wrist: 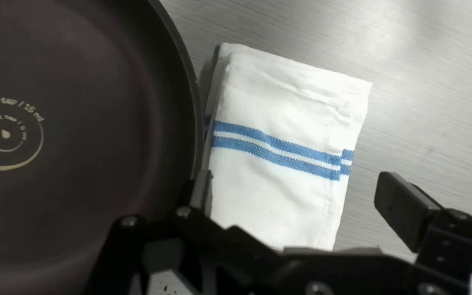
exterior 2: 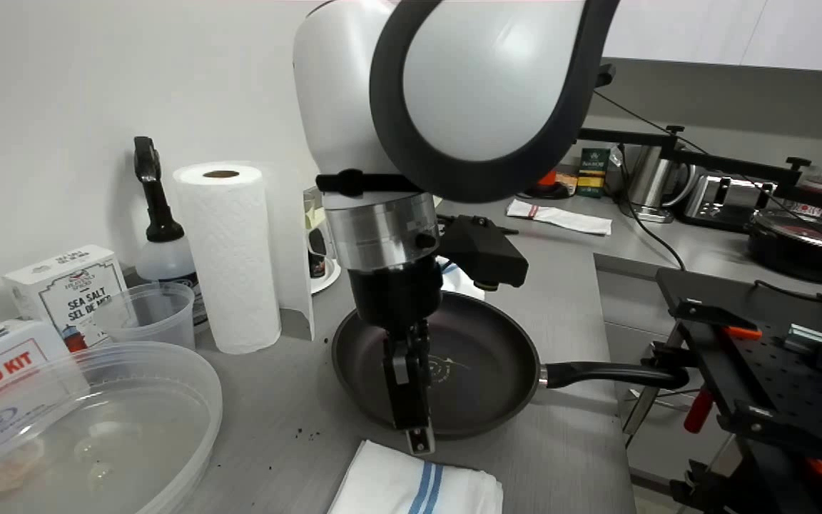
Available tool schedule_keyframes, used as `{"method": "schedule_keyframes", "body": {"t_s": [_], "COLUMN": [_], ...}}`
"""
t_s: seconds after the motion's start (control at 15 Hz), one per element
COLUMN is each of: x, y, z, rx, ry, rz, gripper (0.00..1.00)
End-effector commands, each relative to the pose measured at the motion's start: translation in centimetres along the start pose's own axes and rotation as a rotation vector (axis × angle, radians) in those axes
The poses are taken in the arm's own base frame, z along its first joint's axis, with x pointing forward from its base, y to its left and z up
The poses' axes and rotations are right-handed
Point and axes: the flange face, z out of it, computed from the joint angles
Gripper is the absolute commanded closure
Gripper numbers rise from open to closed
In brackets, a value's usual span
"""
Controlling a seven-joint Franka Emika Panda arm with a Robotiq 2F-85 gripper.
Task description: Use the left towel to clean the pan
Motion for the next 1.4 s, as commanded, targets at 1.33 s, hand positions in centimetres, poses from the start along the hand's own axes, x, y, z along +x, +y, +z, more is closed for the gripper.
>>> {"method": "schedule_keyframes", "body": {"t_s": [1.33], "x": [0.4], "y": [-5.2], "z": [8.5], "rx": [-0.187], "ry": [0.114], "rz": [-0.283], "gripper": [0.00]}}
